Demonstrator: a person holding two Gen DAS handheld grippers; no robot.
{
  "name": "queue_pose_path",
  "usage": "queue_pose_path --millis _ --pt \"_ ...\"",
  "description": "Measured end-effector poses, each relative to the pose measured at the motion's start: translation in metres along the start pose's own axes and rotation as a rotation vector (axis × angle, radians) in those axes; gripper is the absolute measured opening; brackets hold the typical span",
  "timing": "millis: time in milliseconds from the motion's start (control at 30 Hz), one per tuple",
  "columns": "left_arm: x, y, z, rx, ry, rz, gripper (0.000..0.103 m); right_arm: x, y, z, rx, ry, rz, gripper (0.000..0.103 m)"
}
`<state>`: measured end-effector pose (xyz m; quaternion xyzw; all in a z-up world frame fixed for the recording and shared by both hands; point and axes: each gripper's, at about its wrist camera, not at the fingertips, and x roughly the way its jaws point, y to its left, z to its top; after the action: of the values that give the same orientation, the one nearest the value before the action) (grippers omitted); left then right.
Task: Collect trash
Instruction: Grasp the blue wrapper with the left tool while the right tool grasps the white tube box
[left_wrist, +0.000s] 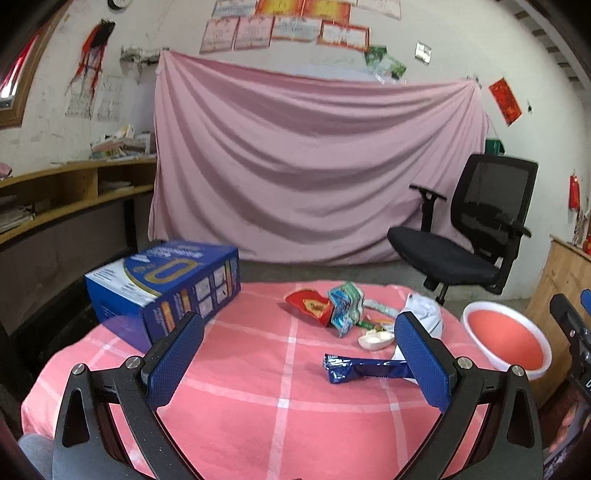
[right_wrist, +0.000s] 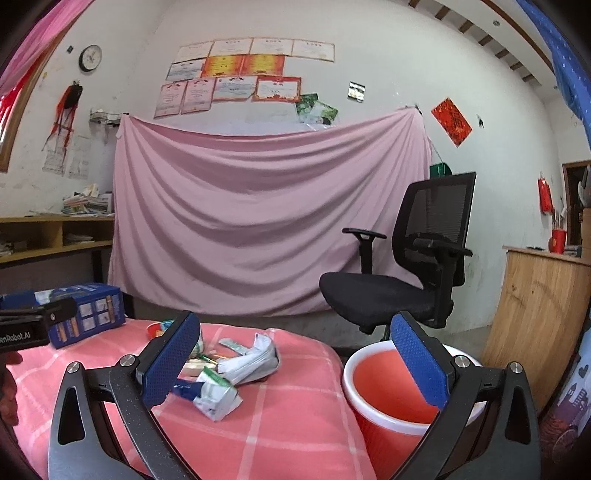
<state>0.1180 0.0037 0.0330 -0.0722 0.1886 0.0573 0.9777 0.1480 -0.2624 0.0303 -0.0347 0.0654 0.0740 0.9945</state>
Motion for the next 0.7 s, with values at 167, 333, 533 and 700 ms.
queue_pose_path --millis 167,333,533,700 --pt "0.033 -0.007 -0.006 -0.010 0.126 0.006 0.101 0.034 -0.015 -0.006 0.045 0.135 0.014 0.103" --pt "0.058 -0.015 -0.004 -0.066 0.247 -0.037 0.100 0.062 -0.022 -0.017 0.021 0.262 0.005 0.103" --pt "0.086 -0.030 -0.003 -0.119 0.396 -0.066 0.071 0.086 -0.025 -0.026 0.023 0.377 0.091 0.097" --pt "0.110 -0.036 -0.010 -0.191 0.533 -0.094 0.048 0.106 -0.026 -0.033 0.043 0.473 0.167 0.084"
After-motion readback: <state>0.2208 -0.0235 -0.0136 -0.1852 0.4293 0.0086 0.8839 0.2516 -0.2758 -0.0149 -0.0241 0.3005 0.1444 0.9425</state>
